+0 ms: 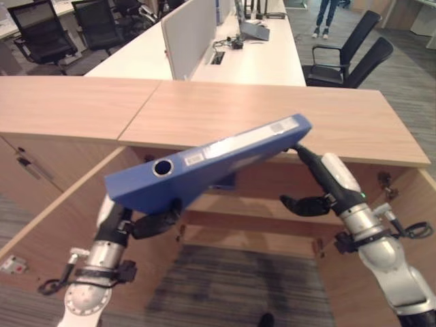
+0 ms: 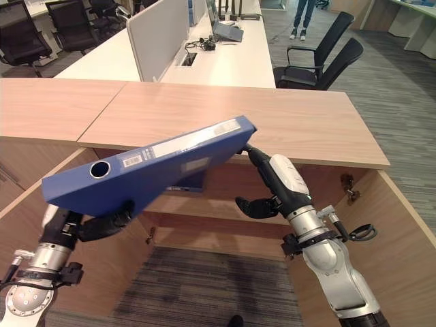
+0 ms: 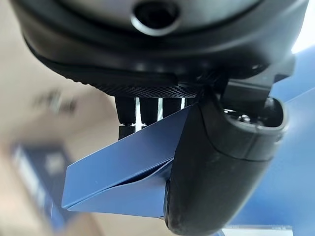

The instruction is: Put the empty folder in the office cabinet

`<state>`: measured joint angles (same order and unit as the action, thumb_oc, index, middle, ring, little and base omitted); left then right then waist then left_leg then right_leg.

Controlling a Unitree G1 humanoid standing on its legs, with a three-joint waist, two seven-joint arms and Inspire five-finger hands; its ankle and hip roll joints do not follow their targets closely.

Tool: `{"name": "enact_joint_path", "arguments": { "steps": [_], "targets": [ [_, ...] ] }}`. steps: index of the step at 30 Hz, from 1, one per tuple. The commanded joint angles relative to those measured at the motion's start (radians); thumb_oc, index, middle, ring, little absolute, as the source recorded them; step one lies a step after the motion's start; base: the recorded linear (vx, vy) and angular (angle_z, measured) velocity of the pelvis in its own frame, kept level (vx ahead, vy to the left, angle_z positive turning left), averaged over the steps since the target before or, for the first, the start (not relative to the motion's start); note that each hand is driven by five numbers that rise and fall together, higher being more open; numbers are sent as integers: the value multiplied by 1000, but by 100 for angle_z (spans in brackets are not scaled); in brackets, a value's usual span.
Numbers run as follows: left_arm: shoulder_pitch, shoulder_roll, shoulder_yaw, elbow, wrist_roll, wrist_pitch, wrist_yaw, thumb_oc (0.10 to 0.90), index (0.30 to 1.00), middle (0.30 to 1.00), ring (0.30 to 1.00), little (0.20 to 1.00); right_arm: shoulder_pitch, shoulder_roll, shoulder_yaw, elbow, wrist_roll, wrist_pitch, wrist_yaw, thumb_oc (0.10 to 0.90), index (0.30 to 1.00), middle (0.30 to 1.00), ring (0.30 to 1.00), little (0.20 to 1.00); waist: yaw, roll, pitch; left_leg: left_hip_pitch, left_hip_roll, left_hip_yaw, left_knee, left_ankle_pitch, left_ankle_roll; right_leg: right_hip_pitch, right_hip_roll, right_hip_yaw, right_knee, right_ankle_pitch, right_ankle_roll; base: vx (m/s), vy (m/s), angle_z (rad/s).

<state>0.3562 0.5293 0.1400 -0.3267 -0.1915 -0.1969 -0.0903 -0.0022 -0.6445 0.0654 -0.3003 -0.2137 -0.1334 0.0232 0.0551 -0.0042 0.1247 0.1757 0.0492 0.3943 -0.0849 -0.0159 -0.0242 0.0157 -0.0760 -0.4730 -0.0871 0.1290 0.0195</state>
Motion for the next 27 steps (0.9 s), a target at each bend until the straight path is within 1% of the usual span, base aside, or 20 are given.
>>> {"name": "enact_joint_path", "arguments": {
  "steps": [1,3,6,11,14,16,17,18,20,21,22,25,27],
  "targets": [
    [-63,73,67,-105,-131,-103,28,400,300,300,300,300,-110,-7,-28,-36,47,-59,-37,800,900,900,900,900,-3,-21,-50,-19,10,-19,-2,-32,-32,129,-38,4,0,-99,102,0,0,0],
    [-84,87,86,-121,-188,-111,10,400,300,300,300,300,-107,1,-31,-32,45,-62,-31,800,900,900,900,900,-2,-21,-50,-14,12,-20,-2,-32,-33,134,-37,4,0,-101,100,7,-1,2],
    [-97,76,112,-145,-263,-122,-15,400,300,300,300,300,-96,10,-32,-24,44,-65,-25,800,900,900,900,900,-1,-20,-50,-12,11,-24,-2,-32,-33,138,-37,3,0,-103,100,0,0,0],
    [-87,61,126,-130,-229,-123,-9,400,300,300,300,300,-81,28,-42,-10,39,-66,-20,800,900,900,900,900,1,-19,-48,-8,12,-27,-2,-32,-34,144,-36,2,0,-107,97,0,0,0],
    [-38,60,109,-80,-198,-97,-30,400,300,300,300,300,-71,24,-40,20,17,-49,-13,800,900,900,900,900,4,-17,-45,-8,13,-28,-2,-31,-34,145,-36,-1,0,-107,97,0,0,0],
    [42,71,84,-18,-201,-54,-90,400,300,300,300,300,-42,5,-60,49,-18,-17,1,800,900,900,900,900,5,-15,-41,-13,12,-25,-2,-31,-33,144,-36,-4,0,-105,98,0,0,0],
    [65,92,88,-10,-193,-44,-111,400,300,300,300,300,-33,-2,-75,58,-27,-10,-1,800,900,900,900,900,3,-14,-39,-14,12,-26,-2,-31,-33,143,-37,-4,0,-104,99,0,0,0],
    [66,93,87,-10,-194,-44,-112,400,300,300,300,300,-30,-1,-76,58,-27,-10,-1,800,900,900,900,900,4,-15,-41,-14,12,-26,-2,-31,-33,143,-37,-4,0,-104,99,0,0,0],
    [84,112,63,5,-249,-25,-159,400,300,300,300,300,-24,-6,-109,89,-29,3,-22,800,900,900,900,900,-1,-14,-42,-15,11,-25,-2,-32,-31,141,-38,-3,0,-102,101,0,0,0],
    [82,114,62,7,-252,-26,-161,400,300,300,300,300,-23,-6,-111,91,-29,2,-23,800,900,900,900,900,1,-14,-42,-15,11,-25,-2,-32,-31,141,-38,-3,0,-102,101,0,0,0],
    [87,122,36,14,-322,-9,-193,400,300,300,300,300,-28,-15,-133,118,-32,10,-48,800,900,900,900,900,-3,-14,-44,-16,11,-23,-2,-32,-30,139,-38,-3,0,-99,103,0,0,0],
    [88,142,12,19,-368,5,-221,400,300,300,300,300,-35,-21,-148,142,-39,13,-70,800,900,900,900,900,-5,-12,-45,-16,11,-21,-2,-32,-29,139,-39,-3,0,-97,105,0,0,0],
    [85,163,-21,24,-417,24,-246,400,300,300,300,300,-47,-35,-176,158,-50,17,-105,800,900,900,900,900,-10,-11,-46,-16,9,-22,-2,-34,-27,137,-41,2,0,-95,106,-2,7,-2]
  ]
}}
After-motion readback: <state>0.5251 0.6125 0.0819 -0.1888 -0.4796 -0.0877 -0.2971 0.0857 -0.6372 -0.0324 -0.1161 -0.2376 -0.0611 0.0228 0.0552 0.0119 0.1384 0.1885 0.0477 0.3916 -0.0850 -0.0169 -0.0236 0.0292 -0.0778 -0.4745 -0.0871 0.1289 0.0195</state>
